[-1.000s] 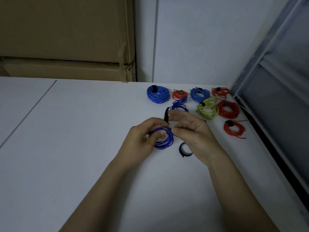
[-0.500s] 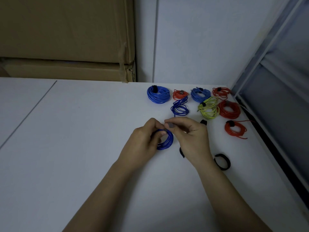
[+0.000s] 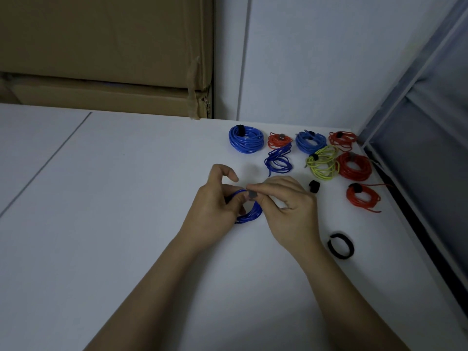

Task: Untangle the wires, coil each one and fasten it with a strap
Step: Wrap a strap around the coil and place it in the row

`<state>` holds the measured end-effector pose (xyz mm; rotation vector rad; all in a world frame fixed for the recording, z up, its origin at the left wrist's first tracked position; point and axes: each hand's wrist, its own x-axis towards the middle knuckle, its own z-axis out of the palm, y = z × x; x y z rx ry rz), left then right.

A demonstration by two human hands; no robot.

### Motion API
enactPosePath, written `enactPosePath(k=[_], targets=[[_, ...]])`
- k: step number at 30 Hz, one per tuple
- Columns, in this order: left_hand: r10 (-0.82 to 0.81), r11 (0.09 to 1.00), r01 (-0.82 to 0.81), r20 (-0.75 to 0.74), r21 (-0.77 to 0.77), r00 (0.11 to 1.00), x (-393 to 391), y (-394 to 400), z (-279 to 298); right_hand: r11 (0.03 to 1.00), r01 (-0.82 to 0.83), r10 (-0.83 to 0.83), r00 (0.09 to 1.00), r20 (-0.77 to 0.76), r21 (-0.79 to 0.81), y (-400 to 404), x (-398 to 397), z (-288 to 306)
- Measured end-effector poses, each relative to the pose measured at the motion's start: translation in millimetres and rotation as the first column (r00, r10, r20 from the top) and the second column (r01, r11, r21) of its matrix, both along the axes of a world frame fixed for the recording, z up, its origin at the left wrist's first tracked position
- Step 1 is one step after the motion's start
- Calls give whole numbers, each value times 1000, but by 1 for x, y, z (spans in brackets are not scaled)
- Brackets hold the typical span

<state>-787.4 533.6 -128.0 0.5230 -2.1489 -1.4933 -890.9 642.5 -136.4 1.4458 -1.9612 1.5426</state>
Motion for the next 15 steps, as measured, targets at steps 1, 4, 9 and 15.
enactPosePath(k=[1, 4, 9, 15], targets=[[4, 1000, -4, 1, 11, 1000, 0, -1, 0, 1000, -22, 22, 1000, 13, 9, 0, 0, 0], [21, 994, -19, -17, 109, 1000, 1, -5, 1, 995, -84, 80, 994, 70, 57, 0, -1, 0], [-35, 967, 52, -73, 249, 997, 1, -7, 4, 985, -136, 126, 987, 96, 102, 1, -3, 2], [-139, 904, 190, -157, 384, 978, 3, -9, 7, 990, -116, 109, 989, 96, 75, 4, -2, 4]])
